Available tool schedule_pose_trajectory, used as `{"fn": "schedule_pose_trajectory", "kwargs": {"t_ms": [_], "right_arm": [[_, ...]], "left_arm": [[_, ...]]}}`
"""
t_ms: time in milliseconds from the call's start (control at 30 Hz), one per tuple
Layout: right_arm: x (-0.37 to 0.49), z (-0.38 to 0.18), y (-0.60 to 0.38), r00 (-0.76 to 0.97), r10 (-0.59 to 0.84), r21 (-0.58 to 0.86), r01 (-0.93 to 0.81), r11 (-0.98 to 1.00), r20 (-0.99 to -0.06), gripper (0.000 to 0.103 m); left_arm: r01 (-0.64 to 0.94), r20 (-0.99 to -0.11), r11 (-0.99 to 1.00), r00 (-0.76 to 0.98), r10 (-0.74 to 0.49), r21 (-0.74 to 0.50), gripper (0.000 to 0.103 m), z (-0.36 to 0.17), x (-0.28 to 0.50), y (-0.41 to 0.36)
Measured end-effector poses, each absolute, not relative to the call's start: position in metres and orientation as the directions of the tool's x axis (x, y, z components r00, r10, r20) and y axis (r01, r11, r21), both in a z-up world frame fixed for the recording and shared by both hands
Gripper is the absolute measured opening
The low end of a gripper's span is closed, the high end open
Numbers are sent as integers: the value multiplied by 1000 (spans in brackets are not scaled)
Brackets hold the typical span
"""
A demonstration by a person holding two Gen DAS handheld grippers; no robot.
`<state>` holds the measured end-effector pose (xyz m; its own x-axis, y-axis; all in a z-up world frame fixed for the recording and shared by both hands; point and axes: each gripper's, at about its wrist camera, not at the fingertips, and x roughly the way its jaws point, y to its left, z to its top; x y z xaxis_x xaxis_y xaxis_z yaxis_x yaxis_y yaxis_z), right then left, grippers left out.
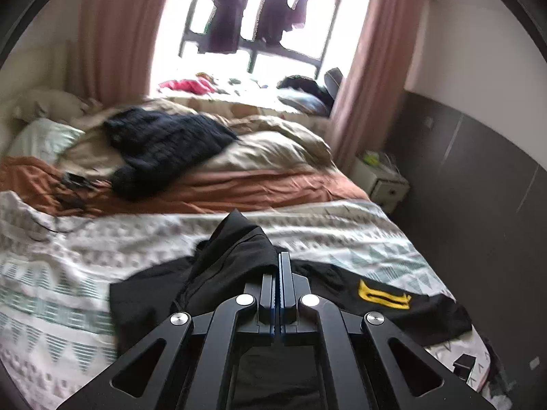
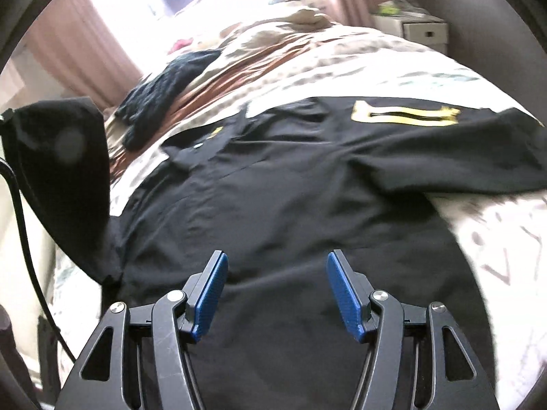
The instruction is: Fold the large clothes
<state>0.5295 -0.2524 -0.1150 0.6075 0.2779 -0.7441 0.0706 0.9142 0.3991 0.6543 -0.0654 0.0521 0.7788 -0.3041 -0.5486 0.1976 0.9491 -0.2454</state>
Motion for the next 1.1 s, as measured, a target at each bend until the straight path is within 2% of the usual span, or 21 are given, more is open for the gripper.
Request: {"fn": "schedule_pose_trajectory", "kwargs": {"t_ms": [100, 133, 167, 200, 233, 267, 300, 400, 567, 1100], "right_arm": [[522, -126, -278, 603, 253, 396, 115, 911, -757, 61], [518, -131, -289, 599, 243, 394, 133, 909, -763, 61], [515, -135, -296, 594, 236, 392, 146, 908, -769, 61], [513, -140, -304, 587, 227, 389, 164, 906, -777, 61], [510, -145, -311, 582, 221, 389, 179, 904, -783, 61], [508, -149, -317, 578, 218, 390, 191, 901, -786, 61], [507, -153, -322, 573, 217, 395, 207, 895, -790, 61], [506, -163, -328, 570, 225, 413, 224, 883, -791, 61], [509, -171, -308, 556, 250, 422, 204, 883, -793, 61], [553, -152, -162, 506, 338, 367, -45, 929, -793, 61]], "left_arm": [[212, -643, 944, 692, -327, -251, 3, 27, 669, -99], [225, -682, 938, 644, -347, -264, 11, 14, 674, -112], [240, -703, 930, 609, -367, -278, 26, 4, 676, -119], [255, -722, 921, 571, -390, -296, 37, -8, 676, -126], [265, -734, 914, 546, -404, -307, 58, -18, 675, -132], [272, -743, 912, 530, -409, -307, 73, -31, 670, -135], [272, -748, 916, 530, -399, -296, 78, -38, 667, -138], [270, -773, 928, 518, -365, -257, 79, -59, 655, -128], [204, -793, 938, 503, -345, -278, 79, -78, 644, -83], [-72, -820, 974, 555, -141, -217, 79, -104, 592, 96]]}}
